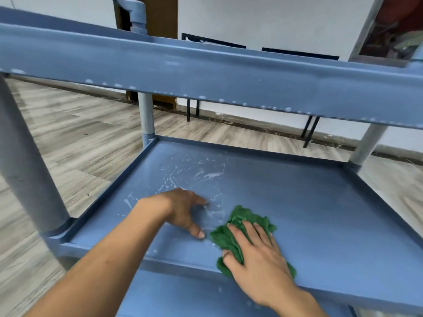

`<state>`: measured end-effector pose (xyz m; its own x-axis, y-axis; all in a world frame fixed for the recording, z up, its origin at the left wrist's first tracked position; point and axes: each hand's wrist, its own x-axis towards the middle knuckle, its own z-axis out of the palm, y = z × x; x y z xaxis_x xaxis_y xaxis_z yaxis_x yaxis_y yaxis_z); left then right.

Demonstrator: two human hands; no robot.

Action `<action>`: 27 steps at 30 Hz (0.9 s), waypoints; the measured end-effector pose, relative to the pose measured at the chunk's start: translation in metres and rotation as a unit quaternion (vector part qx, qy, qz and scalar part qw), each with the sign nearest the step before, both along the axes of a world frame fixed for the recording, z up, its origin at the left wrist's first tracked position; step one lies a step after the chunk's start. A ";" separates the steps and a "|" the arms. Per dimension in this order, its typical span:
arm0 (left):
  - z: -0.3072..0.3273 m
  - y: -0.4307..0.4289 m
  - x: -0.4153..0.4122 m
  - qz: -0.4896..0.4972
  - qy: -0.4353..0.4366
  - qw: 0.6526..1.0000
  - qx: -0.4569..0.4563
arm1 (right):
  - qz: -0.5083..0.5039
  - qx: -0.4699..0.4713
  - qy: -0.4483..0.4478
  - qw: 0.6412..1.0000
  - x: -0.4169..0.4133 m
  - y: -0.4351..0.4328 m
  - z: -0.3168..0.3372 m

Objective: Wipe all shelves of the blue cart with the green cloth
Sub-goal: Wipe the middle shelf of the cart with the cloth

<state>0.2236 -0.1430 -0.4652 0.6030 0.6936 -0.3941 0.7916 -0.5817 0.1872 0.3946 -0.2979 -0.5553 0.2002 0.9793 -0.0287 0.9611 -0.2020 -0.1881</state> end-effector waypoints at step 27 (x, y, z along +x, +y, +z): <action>-0.018 0.019 -0.036 0.027 0.053 0.998 -0.014 | -0.023 0.008 0.013 1.000 0.086 0.313 -0.006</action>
